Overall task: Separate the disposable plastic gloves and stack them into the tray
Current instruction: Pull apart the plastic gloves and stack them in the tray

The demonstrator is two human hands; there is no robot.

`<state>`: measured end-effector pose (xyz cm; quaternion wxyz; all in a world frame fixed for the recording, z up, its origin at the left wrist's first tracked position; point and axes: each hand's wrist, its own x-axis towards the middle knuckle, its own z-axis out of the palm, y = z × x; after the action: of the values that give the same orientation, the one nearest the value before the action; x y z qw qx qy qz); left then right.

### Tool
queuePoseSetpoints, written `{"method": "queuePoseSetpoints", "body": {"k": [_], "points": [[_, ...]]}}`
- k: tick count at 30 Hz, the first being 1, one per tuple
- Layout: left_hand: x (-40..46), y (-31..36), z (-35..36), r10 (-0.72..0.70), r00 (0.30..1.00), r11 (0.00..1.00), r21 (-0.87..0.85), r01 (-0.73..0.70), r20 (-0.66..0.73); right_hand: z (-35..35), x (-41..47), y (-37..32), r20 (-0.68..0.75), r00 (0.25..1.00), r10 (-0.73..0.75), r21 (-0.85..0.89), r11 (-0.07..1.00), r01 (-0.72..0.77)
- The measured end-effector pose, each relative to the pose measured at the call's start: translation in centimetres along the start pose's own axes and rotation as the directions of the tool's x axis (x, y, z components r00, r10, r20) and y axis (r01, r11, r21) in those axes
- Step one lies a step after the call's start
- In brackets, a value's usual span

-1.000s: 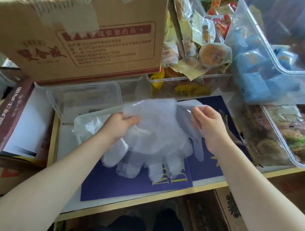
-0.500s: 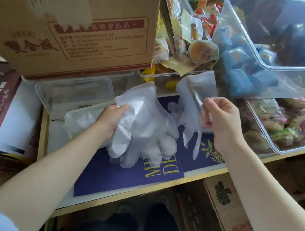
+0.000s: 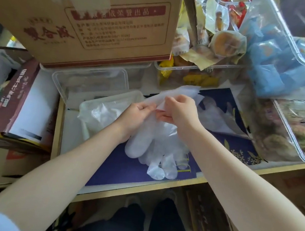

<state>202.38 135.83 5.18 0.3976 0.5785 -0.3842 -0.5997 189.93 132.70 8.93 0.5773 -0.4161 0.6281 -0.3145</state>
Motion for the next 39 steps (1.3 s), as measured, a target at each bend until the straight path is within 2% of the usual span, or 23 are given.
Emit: {"method": "queuePoseSetpoints", "body": {"k": [2,5,8,9,11,13,14,15,17,18,20,21,23,24,26,28,31,35,39], "points": [[-0.3,0.0,-0.1,-0.027,0.999,1.0,-0.012,0.027,0.029,-0.3,0.1,0.5,-0.028,0.996,-0.085,-0.092,0.992,0.082],[-0.4,-0.1,-0.2,-0.043,0.997,0.998,-0.039,0.045,0.071,-0.7,0.4,1.1,-0.02,0.994,-0.105,-0.098,0.99,0.103],[-0.4,0.0,-0.3,0.025,0.982,0.996,0.083,-0.041,0.187,-0.8,0.5,1.5,-0.02,0.997,-0.076,-0.078,0.994,0.074],[-0.3,-0.1,-0.3,0.056,0.974,0.984,0.151,-0.091,0.217,-1.0,0.5,1.6,0.001,0.998,-0.065,-0.056,0.996,0.065],[-0.2,-0.3,-0.1,0.089,0.978,0.962,0.236,-0.133,0.189,-1.5,0.1,1.5,0.119,0.993,-0.015,0.049,0.999,0.009],[-0.1,-0.2,0.1,0.081,0.987,0.967,0.23,-0.111,0.136,-2.5,-0.2,1.8,0.231,0.973,-0.021,0.1,0.995,-0.003],[-0.2,0.0,0.2,0.062,0.99,0.976,0.201,-0.087,0.128,-3.1,-0.2,2.2,0.23,0.971,-0.064,0.076,0.996,0.048],[-0.2,0.1,0.3,0.038,0.991,0.984,0.169,-0.059,0.126,-3.7,0.1,2.7,0.174,0.975,-0.139,0.009,0.99,0.139],[-0.2,0.3,0.4,0.016,0.992,0.988,0.149,-0.034,0.123,-5.3,0.7,3.6,-0.007,0.943,-0.332,-0.243,0.915,0.321],[-0.2,0.5,0.5,0.014,0.991,0.988,0.151,-0.034,0.131,-6.0,1.2,4.1,-0.078,0.917,-0.39,-0.35,0.873,0.341],[-0.3,0.9,0.6,0.009,0.984,0.99,0.139,-0.034,0.177,-7.4,1.8,4.3,-0.121,0.922,-0.367,-0.363,0.881,0.303],[-0.3,1.2,0.6,0.005,0.978,0.99,0.137,-0.035,0.207,-8.1,2.2,4.1,-0.072,0.953,-0.294,-0.283,0.922,0.263],[-0.4,1.8,0.8,-0.002,0.962,0.988,0.152,-0.041,0.273,-9.2,2.6,3.6,0.153,0.977,-0.148,-0.112,0.98,0.166],[-0.5,2.0,0.9,-0.007,0.956,0.987,0.154,-0.041,0.294,-9.8,2.8,3.4,0.271,0.957,-0.101,-0.075,0.989,0.125],[-0.5,2.4,1.1,-0.008,0.955,0.986,0.16,-0.041,0.295,-10.6,3.1,3.2,0.398,0.916,-0.052,-0.092,0.991,0.097],[-0.5,2.6,1.3,0.013,0.967,0.982,0.177,-0.06,0.254,-10.9,3.8,3.5,0.413,0.91,-0.032,-0.124,0.988,0.091],[-0.3,2.6,1.9,0.045,0.983,0.98,0.183,-0.078,0.177,-10.7,4.0,3.5,0.43,0.9,-0.068,-0.052,0.994,0.1],[0.2,2.2,2.8,0.19,0.979,0.946,0.252,-0.201,0.066,-11.1,4.7,3.8,0.503,0.857,-0.113,-0.01,0.991,0.136],[0.9,1.8,3.4,0.242,0.967,0.95,0.222,-0.219,-0.079,-11.8,5.1,4.2,0.587,0.806,-0.071,0.069,0.997,0.038]]}}
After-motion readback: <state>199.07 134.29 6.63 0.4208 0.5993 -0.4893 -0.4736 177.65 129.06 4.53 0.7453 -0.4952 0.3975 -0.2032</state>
